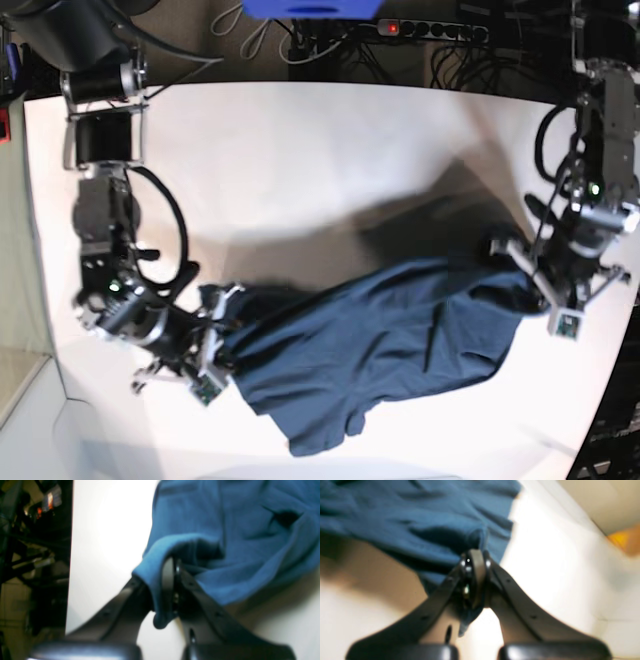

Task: Layout the t-shirt on the table in an organized manner, then fold the t-shirt properly
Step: 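Lift the shirt with both grippers and swing it over the table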

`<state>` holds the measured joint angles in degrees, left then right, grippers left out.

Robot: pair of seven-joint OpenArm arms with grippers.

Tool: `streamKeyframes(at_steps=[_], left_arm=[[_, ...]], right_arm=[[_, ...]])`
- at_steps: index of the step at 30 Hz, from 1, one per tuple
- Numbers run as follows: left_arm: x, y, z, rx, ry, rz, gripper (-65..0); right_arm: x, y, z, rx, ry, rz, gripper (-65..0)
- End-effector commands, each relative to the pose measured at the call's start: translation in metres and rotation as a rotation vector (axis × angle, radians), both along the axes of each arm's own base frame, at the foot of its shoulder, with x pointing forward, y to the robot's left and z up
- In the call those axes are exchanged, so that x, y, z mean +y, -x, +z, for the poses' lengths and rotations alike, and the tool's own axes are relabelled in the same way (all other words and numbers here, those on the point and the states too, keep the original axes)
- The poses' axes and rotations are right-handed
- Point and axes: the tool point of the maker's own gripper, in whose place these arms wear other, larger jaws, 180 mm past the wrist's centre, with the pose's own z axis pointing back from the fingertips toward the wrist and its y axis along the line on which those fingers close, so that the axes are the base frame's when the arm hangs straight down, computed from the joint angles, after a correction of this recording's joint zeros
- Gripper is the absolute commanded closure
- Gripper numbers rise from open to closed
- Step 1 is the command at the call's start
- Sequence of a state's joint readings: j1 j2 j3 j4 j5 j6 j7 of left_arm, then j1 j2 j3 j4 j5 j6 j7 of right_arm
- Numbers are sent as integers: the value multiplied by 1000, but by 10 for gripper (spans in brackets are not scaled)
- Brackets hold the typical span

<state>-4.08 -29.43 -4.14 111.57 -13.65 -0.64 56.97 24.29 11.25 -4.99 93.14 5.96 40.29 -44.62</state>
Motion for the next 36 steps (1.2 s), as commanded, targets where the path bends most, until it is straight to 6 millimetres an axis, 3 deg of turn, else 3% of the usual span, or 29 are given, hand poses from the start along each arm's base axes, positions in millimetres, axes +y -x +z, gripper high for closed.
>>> streamKeyframes(at_steps=[1,5,8,12,18,23,25,30,33,36], left_arm=[[2,-16,35,-112,-11,2,0],[-3,-55,99,-279,25,-1,0],[-22,-87,135,-341,30,-41,0],[-42,-130,160,-337,-6,-84,0],[-91,-195,200,-346,40,-124,0],[-112,-229,255,-394,105,-117,0],[-115,-235,267,-409,114,-116,0],[-105,-232,271,-429,99,-108,0],[-83,-222,243,-368,68,-78,0],[-66,-201,196,-268,26,-59,0]], right_arm=[[-8,-9,50,-137,-14,-11,0],[-45,-14,125,-305,33,-112,0],[-68,-23,176,-402,59,-171,0],[-97,-35,237,-504,102,-224,0],[-149,-77,290,-500,35,-302,0],[-186,-99,333,-524,-40,-351,0],[-191,-106,326,-500,-62,-354,0],[-204,-101,329,-507,-64,-372,0],[-216,-78,351,-554,-12,-414,0],[-210,-54,328,-550,51,-419,0]])
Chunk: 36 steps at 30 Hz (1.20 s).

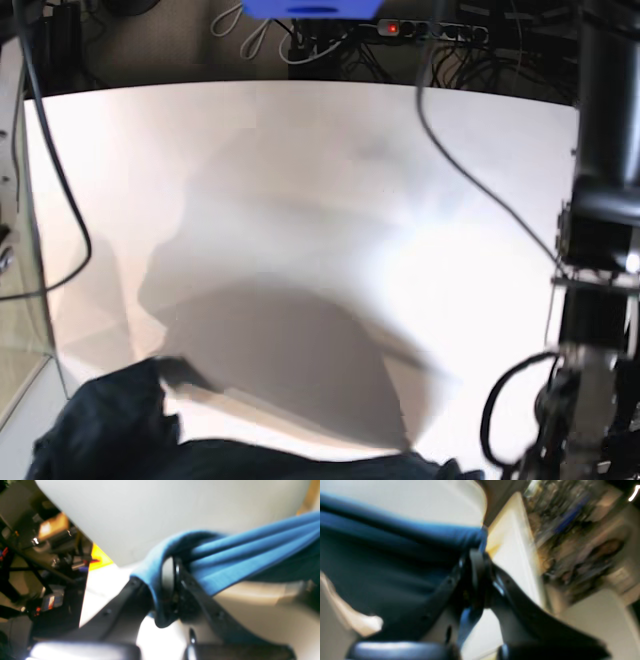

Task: Layout the t-shirt on the table in an organized manner, then fold the t-shirt properly
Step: 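Lift the shirt with both grippers and swing it over the table, then lay the shirt flat by pulling both grippers back along the table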

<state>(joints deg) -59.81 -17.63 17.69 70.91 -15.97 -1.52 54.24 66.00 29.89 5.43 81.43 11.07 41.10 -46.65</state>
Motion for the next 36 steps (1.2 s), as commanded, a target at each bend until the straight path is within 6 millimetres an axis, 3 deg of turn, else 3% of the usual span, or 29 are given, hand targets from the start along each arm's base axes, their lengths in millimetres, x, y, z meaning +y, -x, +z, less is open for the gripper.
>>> streamKeyframes(at_steps=[1,4,8,11,15,18,21,26,30,33,36], left_arm=[[17,7,7,-26,-36,51,0],[16,41,-49,35,-85,19,0],[15,97,-100,105,-157,-34,0],[23,128,-140,195,-202,-45,0],[22,177,-197,335,-233,-78,0],[34,205,-231,411,-297,-63,0],[59,207,-255,470,-364,2,0],[68,242,-294,577,-545,-22,0],[66,272,-330,680,-644,-73,0],[50,300,-349,726,-686,-159,0],[51,324,-365,771,-722,-188,0]], right_arm=[[-13,9,-9,27,29,-85,0],[6,36,-64,94,73,-82,0],[37,80,-160,222,91,-37,0],[63,103,-238,357,0,33,0],[84,139,-305,463,-69,114,0],[81,159,-332,500,-112,123,0],[80,163,-347,524,-153,123,0],[59,189,-370,597,-158,61,0],[57,198,-387,647,-172,51,0],[53,211,-404,701,-184,37,0],[53,223,-417,744,-191,31,0]])
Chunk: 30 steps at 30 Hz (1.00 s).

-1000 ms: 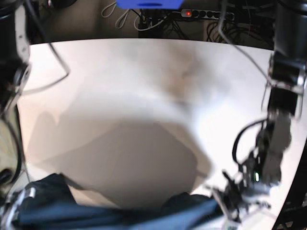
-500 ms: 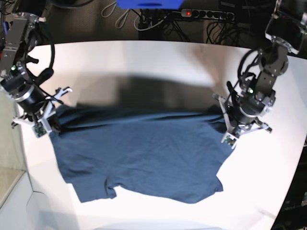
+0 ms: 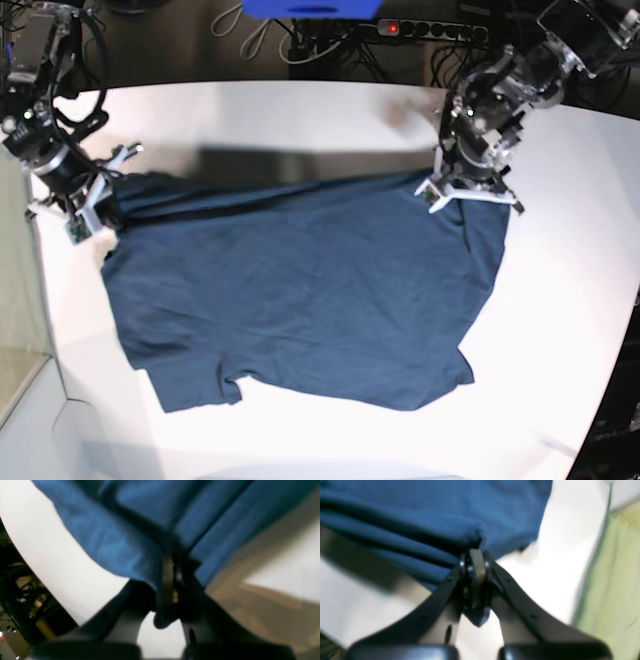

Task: Layout the t-shirt on the table in an organized manner, then fold the t-shirt properly
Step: 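Lay the shirt flat by pulling both grippers back along the table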

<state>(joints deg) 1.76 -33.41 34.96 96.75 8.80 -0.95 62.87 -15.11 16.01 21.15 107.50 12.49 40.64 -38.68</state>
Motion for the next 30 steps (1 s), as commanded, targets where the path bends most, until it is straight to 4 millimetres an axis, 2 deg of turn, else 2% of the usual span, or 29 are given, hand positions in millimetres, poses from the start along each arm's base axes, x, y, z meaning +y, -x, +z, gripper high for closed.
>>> streamKeyframes(at_steps=[1,4,6,9,11,13,16,21,23,26,30], left_arm=[[12,7,0,12,-46,18,0],[11,12,-2,9,-75,-5,0],[8,12,0,-5,-85,-28,0],[10,24,-4,11,-114,-48,-1],[12,26,-5,16,-123,-49,-16],[9,33,-6,56,-148,-89,-69],[-6,37,6,84,-152,-177,-218],[-28,31,32,38,-114,-241,-463],[-28,30,39,22,-112,-249,-524],[-31,28,45,3,-100,-262,-567],[-37,31,51,-9,-80,-273,-573]], right_arm=[[-6,-3,4,-15,8,-14,0],[-7,3,-8,23,-2,-18,-2],[-9,11,-15,47,-1,-22,-40],[-10,21,-20,72,5,-22,-145],[-15,22,-19,80,27,-14,-246],[-18,23,-19,85,41,-10,-336],[-25,27,-18,88,48,-27,-419],[-53,24,-4,42,59,-122,-427],[-58,23,2,25,68,-139,-427],[-63,23,8,11,81,-147,-427],[-68,21,12,6,99,-141,-427]])
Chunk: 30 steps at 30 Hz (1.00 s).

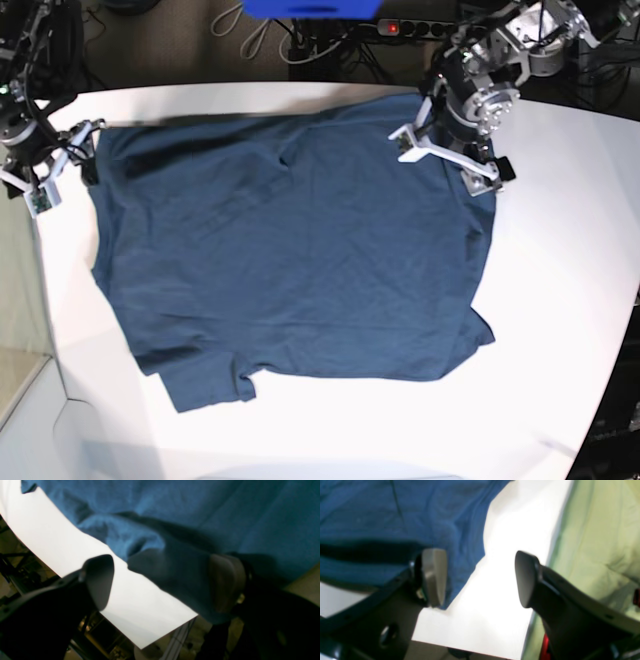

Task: Layout the t-shirt on the table in an organized manner, then fold the t-shirt properly
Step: 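Lay the shirt flat by pulling both grippers back along the table, then release the shirt and move the left gripper toward the shirt's side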

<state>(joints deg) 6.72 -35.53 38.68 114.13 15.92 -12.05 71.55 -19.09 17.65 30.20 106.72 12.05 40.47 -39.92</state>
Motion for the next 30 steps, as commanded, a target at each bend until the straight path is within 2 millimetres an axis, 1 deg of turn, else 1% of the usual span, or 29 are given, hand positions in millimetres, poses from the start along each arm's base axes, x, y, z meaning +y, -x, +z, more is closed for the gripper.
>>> streamKeyframes(at_steps=[1,3,4,6,10,11,14,16,20,22,24,27,28,30], left_arm=[[2,-4,8,-30,1,2,-573],[9,-13,14,-56,-1,32,-573],[14,-13,15,-60,-2,49,-573],[25,-22,22,-89,0,99,-573],[44,-40,36,-148,-2,175,-573],[47,-44,39,-161,1,188,-573],[51,-62,54,-234,53,249,-573],[50,-69,60,-267,100,283,-573],[44,-70,59,-228,92,231,-573],[44,-67,57,-195,64,185,-573],[48,-63,54,-157,29,143,-573],[58,-48,44,-63,-44,52,-573],[61,-45,43,-45,-60,35,-573],[67,-47,46,-55,-67,56,-572]], right_arm=[[-6,-8,16,-52,19,7,-427],[-13,-8,19,-63,26,-14,-427],[-15,-11,23,-76,27,-18,-427],[-17,-19,28,-96,25,-27,-427],[-19,-31,29,-116,9,-38,-427],[-17,-37,31,-127,2,-34,-427],[1,-51,23,-121,-36,5,-426],[8,-59,19,-117,-54,22,-426],[22,-66,-3,-73,-116,31,-426],[24,-63,-18,-42,-145,19,-426],[21,-63,-30,-14,-168,0,-426],[18,-62,-49,27,-206,-25,-426],[20,-62,-55,34,-222,-26,-426],[22,-60,-69,42,-259,-30,-426]])
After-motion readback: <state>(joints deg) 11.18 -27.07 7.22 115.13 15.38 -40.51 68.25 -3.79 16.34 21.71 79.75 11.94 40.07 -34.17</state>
